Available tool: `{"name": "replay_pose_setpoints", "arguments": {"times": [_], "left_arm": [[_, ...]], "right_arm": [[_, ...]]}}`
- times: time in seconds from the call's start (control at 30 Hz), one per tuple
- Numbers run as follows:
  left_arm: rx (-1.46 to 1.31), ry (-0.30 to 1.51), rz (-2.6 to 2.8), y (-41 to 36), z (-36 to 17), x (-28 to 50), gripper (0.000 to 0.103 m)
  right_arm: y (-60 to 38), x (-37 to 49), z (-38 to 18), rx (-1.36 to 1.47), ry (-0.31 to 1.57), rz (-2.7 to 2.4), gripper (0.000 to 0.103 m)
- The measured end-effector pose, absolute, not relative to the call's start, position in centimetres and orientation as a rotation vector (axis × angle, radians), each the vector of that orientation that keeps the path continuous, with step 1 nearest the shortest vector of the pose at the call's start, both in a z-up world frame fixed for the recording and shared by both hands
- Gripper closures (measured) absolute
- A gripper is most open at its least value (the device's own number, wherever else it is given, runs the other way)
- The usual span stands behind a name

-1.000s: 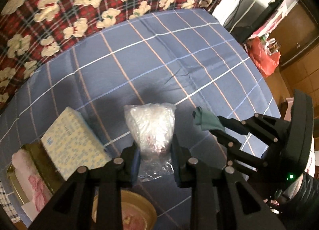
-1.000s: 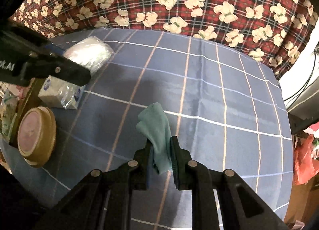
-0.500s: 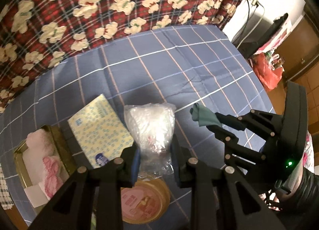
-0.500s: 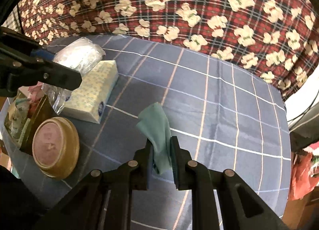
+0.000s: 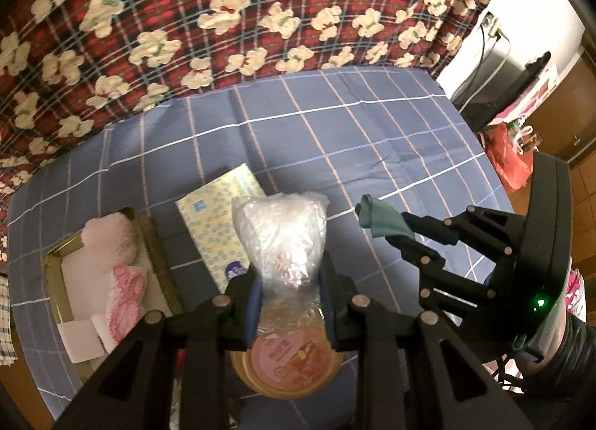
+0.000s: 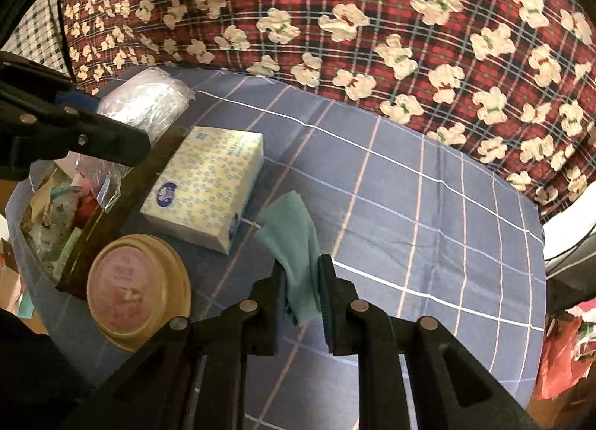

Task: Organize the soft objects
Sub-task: 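Lift the clear bag with the left tool while the right tool lifts the teal cloth toward the tray, then carry the clear bag with the left tool while the right tool carries the teal cloth over the tray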

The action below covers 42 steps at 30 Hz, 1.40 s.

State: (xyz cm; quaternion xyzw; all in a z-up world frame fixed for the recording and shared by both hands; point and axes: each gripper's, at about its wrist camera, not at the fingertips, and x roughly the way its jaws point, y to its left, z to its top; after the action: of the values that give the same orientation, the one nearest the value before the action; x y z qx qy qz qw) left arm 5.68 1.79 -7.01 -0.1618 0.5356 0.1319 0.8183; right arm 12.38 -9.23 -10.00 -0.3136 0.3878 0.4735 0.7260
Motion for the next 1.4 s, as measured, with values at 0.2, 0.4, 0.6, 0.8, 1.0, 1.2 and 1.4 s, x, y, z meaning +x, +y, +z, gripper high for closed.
{"name": "replay_pose_setpoints", "arguments": {"times": [0.2, 0.4, 0.6, 0.8, 1.0, 1.2, 1.4], "left_arm": [[-0.358, 1.133, 0.307, 2.7, -6.8, 4.5, 0.078], [-0.367, 1.125, 0.327, 3.6, -6.6, 3.6, 0.078], [-0.387, 1.117, 0.353, 4.9, -6.5, 2.5, 0.078], [-0.413, 1.111, 0.386, 6.4, -6.6, 1.1, 0.078], [-0.441, 1.107, 0.42, 7.7, -6.7, -0.4, 0.078], [-0.46, 1.101, 0.442, 8.9, -6.8, -1.5, 0.078], [-0.472, 1.091, 0.46, 9.7, -6.6, -2.3, 0.078]], "right_arm": [[-8.1, 11.4, -9.7, -0.7, 0.839, 1.07, 0.085], [-7.0, 10.6, -9.5, -0.708, 0.825, 1.089, 0.085], [-5.7, 9.9, -9.5, -0.72, 0.814, 1.112, 0.085], [-4.1, 8.8, -9.7, -0.739, 0.803, 1.147, 0.085], [-2.4, 7.7, -10.0, -0.758, 0.795, 1.184, 0.085], [-1.2, 6.7, -10.2, -0.774, 0.785, 1.211, 0.085], [-0.1, 6.0, -10.1, -0.783, 0.773, 1.23, 0.085]]}}
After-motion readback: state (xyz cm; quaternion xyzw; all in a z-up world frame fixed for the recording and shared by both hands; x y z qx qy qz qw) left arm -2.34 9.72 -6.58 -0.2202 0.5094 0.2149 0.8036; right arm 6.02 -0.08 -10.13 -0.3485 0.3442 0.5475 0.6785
